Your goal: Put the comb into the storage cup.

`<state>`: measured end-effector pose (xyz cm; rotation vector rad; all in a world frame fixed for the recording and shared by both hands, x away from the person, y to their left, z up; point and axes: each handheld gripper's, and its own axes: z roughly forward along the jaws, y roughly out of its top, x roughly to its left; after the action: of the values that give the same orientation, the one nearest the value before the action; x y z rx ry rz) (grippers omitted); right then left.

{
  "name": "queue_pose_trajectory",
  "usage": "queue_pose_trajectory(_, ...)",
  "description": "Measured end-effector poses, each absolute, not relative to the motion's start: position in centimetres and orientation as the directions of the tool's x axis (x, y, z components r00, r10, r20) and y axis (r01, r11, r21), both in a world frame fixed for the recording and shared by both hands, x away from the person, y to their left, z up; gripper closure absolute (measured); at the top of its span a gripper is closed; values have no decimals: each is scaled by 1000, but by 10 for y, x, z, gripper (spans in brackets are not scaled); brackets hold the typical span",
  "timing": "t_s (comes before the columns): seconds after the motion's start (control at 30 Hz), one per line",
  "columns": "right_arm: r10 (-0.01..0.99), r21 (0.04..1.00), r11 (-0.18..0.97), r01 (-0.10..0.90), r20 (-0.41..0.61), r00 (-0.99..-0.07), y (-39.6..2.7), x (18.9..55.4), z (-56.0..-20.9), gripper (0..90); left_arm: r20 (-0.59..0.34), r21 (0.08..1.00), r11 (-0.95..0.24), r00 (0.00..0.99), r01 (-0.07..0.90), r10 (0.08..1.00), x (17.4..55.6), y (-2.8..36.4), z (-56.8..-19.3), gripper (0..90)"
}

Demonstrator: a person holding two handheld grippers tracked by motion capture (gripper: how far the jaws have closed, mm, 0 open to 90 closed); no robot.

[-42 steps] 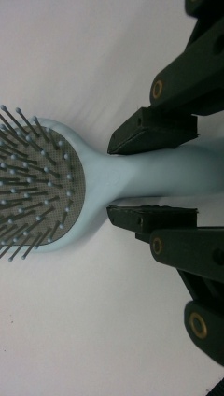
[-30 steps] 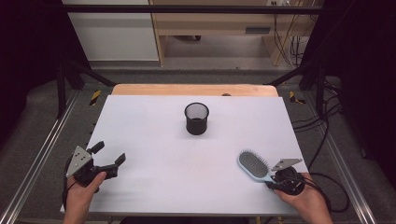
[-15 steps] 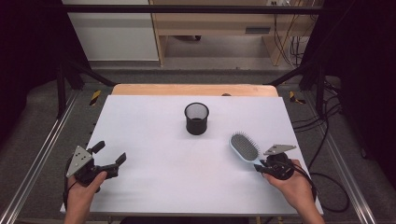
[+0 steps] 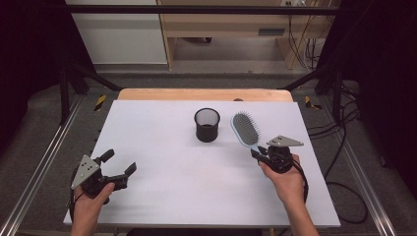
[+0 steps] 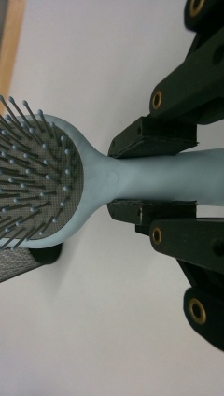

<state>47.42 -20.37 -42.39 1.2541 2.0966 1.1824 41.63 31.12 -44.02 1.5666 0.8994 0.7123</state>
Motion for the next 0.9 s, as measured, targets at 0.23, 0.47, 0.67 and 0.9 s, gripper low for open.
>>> queue_pose_trajectory(0.23, 857, 882, 183, 433, 72, -510, -184, 471, -427, 696, -47, 987, -42, 528, 157, 848, 413, 304, -437, 14)
queue_pose_trajectory(0.47, 837, 893, 229, 387, 23, -547, -166, 463, -426, 696, -92, 986, 1, 540, 167, 837, 412, 290, -433, 14)
queue_pose_trajectory(0.67, 816, 903, 242, 355, 9, -578, -150, 457, -424, 696, -113, 987, 26, 577, 157, 809, 414, 266, -420, 14)
queue_pose_trajectory(0.9, 807, 911, 243, 335, 2, -591, -142, 452, -425, 696, -109, 987, 4, 645, 163, 757, 428, 233, -404, 15)
